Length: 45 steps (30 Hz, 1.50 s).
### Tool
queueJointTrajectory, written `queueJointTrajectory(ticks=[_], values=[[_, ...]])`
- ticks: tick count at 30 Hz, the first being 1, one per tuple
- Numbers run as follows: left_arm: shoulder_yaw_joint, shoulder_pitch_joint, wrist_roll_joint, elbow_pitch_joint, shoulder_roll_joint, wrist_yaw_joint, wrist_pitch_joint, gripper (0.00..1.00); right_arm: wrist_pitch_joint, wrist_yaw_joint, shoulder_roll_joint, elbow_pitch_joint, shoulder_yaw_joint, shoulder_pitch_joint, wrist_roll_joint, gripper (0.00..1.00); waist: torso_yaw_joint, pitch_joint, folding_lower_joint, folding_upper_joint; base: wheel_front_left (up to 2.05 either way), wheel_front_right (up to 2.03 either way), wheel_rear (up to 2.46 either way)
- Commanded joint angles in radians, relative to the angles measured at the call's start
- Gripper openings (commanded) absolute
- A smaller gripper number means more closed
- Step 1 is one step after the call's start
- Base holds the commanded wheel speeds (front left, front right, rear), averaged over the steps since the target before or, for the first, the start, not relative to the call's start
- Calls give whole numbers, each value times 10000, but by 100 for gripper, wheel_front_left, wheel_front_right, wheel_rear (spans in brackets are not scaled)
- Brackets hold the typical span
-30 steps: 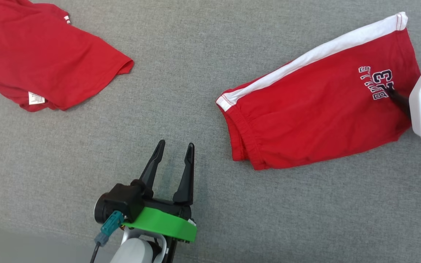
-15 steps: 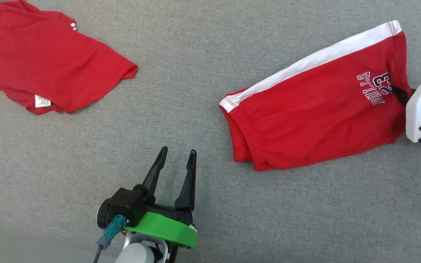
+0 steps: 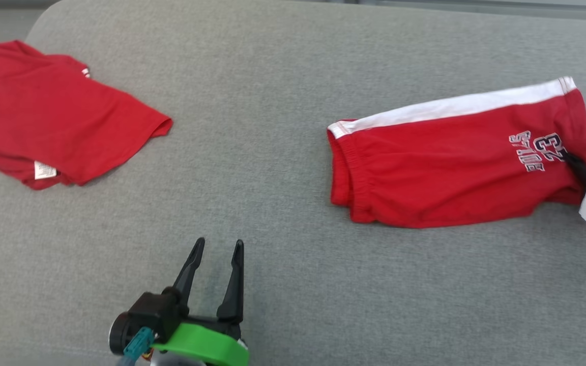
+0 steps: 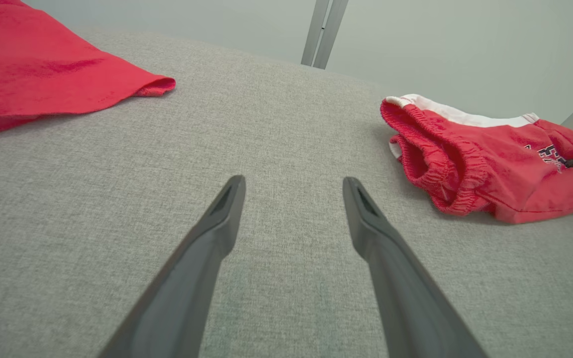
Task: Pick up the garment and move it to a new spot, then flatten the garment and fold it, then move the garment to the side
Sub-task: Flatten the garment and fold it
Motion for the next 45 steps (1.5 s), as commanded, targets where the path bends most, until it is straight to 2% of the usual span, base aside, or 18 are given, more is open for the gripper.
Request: queueJointTrajectory(ticks=[1, 7, 11, 16, 19, 24, 28, 38, 45], values=[[133, 251, 116, -56, 105, -80, -30, 100, -180, -22, -151, 120, -157, 304, 178, 0, -549, -479, 0, 0, 0, 0, 0], [524, 499, 510, -346, 196, -301, -30, 100, -833, -20, -615, 660, -944, 834, 535, 0, -1010, -359, 0, 0, 0, 0, 0], [703, 330, 716, -510, 140, -466, -30, 100, -1259, -20, -1101, 1013, -1419, 842, 291, 0, -1066, -225, 0, 0, 0, 0, 0], [799, 382, 836, -458, 50, -574, -30, 100, -1277, -17, -1391, 258, -1135, 474, -345, 0, -1082, -308, 0, 0, 0, 0, 0], [760, 375, 880, -344, 9, -640, -31, 100, -994, -17, -1229, -692, -535, 367, -763, 0, -1035, -447, 0, 0, 0, 0, 0], [938, 68, 927, -107, -34, -537, -31, 100, -123, -17, -677, -2792, 1205, 452, -1080, 0, -838, -669, 0, 0, 0, 0, 0], [1039, -178, 910, 157, -45, -536, -31, 100, 485, -19, -458, -3605, 2175, 628, -890, 0, -617, -834, 0, 0, 0, 0, 0], [1436, 55, 740, 279, -49, -395, -31, 100, 417, -19, -663, -3493, 2185, 1202, -766, 0, -426, -1199, 0, 0, 0, 0, 0], [1345, 208, 624, 282, -48, -381, -31, 100, 274, -19, -231, -2979, 1982, 963, -1520, 0, -539, -1232, 0, 0, 0, 0, 0]])
